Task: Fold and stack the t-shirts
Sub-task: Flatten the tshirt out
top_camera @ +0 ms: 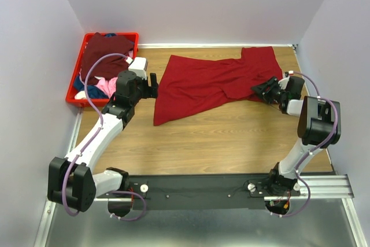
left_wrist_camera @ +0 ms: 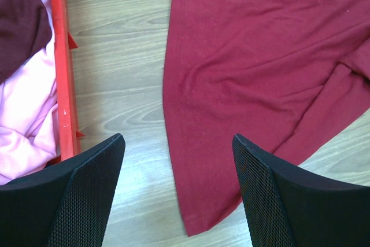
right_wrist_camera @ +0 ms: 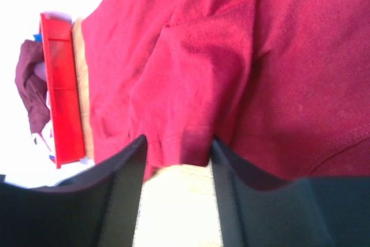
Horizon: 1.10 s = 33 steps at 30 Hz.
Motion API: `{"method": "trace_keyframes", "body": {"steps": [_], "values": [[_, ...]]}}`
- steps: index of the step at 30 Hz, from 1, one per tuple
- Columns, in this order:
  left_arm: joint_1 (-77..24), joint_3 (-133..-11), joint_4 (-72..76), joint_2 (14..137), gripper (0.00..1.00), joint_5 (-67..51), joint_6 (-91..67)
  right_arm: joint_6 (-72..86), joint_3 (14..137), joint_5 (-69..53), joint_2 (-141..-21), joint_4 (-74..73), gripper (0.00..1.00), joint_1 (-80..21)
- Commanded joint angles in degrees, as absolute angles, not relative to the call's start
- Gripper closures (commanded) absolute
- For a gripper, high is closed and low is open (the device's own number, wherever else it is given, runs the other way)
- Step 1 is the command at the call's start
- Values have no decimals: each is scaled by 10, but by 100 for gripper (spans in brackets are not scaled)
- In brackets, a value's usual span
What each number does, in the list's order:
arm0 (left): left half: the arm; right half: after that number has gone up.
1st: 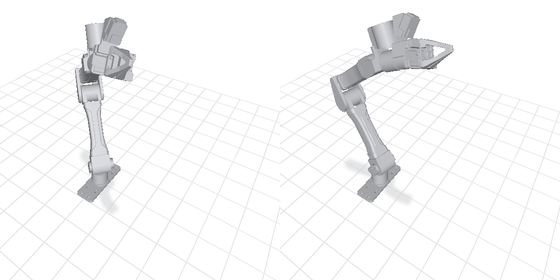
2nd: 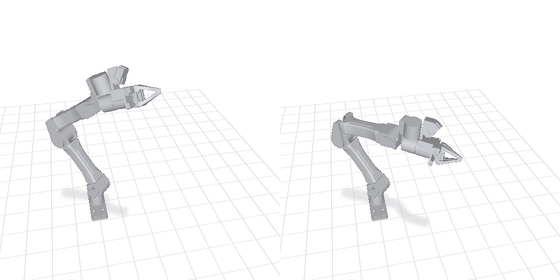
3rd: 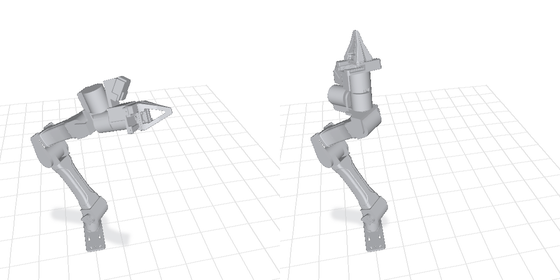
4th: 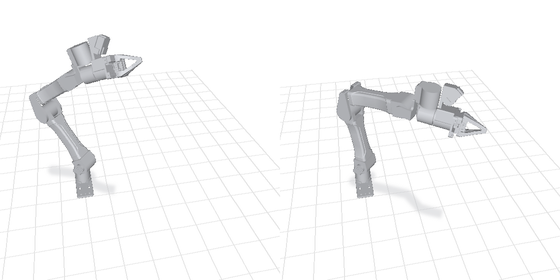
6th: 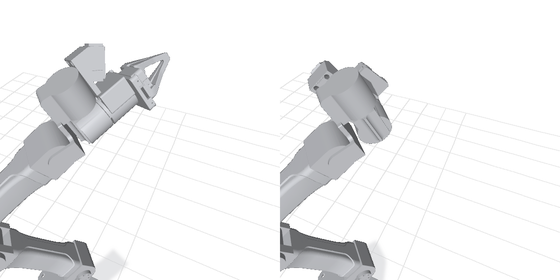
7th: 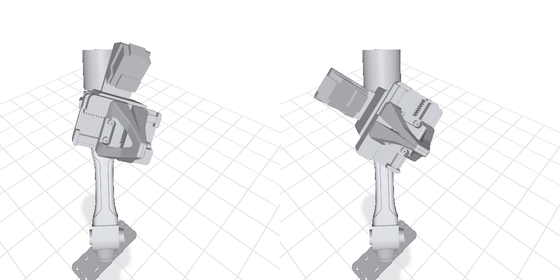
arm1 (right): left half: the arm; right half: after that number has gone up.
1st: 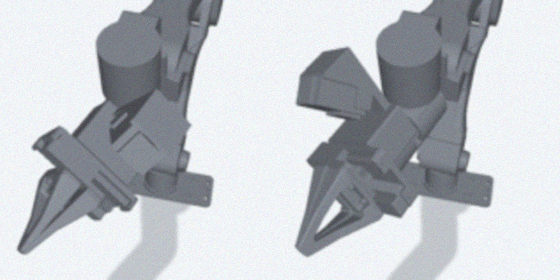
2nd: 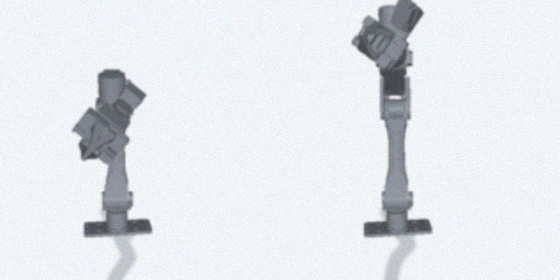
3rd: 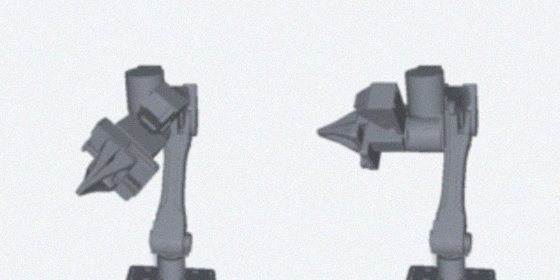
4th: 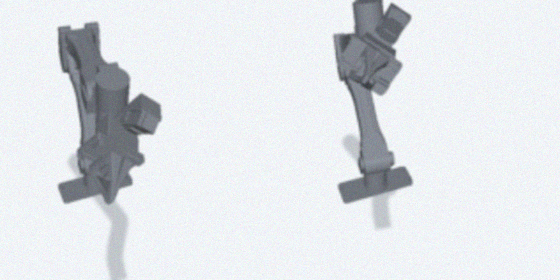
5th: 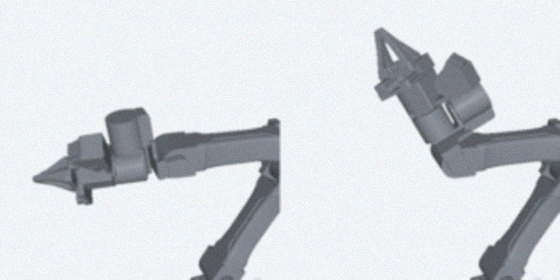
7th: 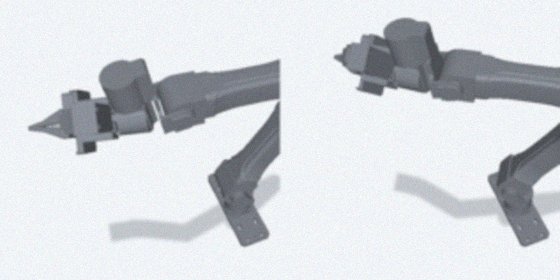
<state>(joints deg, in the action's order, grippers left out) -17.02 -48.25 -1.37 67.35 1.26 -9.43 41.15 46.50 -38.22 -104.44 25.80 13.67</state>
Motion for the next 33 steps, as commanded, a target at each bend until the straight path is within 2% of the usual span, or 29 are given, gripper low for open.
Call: {"method": "trace_keyframes", "body": {"steps": [1,5,8,10,16,23,26,29,30,32,33], "values": [[-174,-483,-9,678,17,4,-91,410,453,-374,-1029,266,50,137],[-175,-485,-10,679,17,4,-90,389,456,-347,-1030,234,67,137],[-176,-485,-11,680,17,4,-91,365,468,-319,-1019,186,90,137],[-176,-486,-11,680,17,3,-90,347,475,-292,-986,148,99,137],[-177,-492,-22,676,17,13,-89,358,494,-197,-862,-75,99,137],[-177,-496,-36,658,17,47,-88,323,523,-46,-633,-378,99,137],[-177,-498,-38,654,17,51,-88,325,535,-13,-542,-503,96,136],[-177,-498,-39,651,17,55,-88,359,523,-5,-488,-547,88,127],[-177,-497,-39,650,17,56,-88,362,514,-14,-476,-554,80,127],[-177,-497,-38,653,17,55,-90,373,492,-13,-445,-557,58,127],[-177,-496,-37,655,17,51,-90,372,490,-3,-438,-556,39,127]]}}
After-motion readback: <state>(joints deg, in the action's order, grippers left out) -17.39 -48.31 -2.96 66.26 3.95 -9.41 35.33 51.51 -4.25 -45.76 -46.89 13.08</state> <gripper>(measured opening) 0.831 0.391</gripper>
